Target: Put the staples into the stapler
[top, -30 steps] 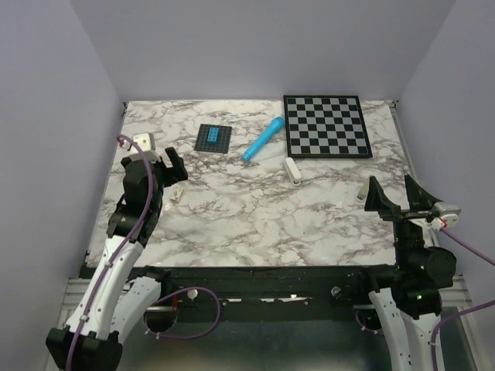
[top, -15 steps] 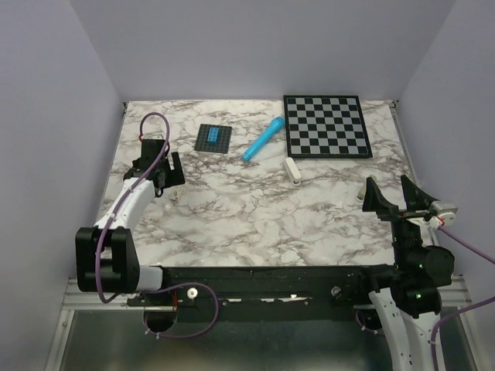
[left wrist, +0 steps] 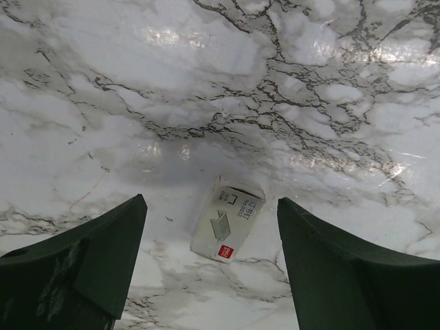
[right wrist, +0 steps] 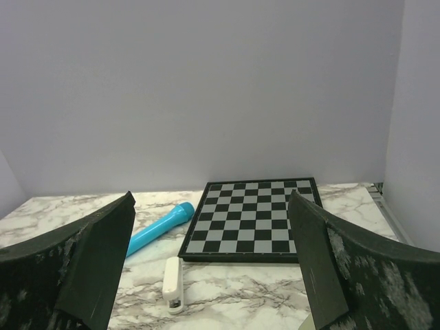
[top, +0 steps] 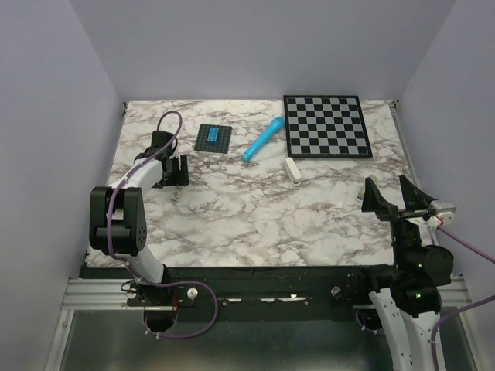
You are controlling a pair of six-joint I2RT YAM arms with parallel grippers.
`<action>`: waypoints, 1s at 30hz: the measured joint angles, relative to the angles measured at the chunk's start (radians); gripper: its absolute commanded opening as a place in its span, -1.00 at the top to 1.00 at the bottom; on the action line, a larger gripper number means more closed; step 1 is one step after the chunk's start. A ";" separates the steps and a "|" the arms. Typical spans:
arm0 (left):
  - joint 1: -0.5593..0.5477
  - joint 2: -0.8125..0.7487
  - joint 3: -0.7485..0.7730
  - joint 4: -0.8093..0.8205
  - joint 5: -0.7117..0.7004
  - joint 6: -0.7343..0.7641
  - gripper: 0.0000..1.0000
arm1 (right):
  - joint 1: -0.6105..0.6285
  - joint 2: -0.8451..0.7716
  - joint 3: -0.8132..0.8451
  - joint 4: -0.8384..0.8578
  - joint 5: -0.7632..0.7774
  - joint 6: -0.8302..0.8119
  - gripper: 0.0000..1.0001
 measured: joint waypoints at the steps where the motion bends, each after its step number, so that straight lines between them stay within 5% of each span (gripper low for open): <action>1: 0.000 0.012 0.003 -0.005 0.003 0.003 -0.54 | 0.000 0.000 0.000 0.000 0.000 0.000 -1.00; 25: -0.062 0.101 0.020 -0.037 0.037 0.054 0.20 | 0.000 0.000 0.000 0.000 0.001 0.000 -1.00; 30: -0.106 0.101 0.020 -0.039 0.038 0.071 0.23 | 0.000 0.000 0.000 0.000 0.001 -0.001 -1.00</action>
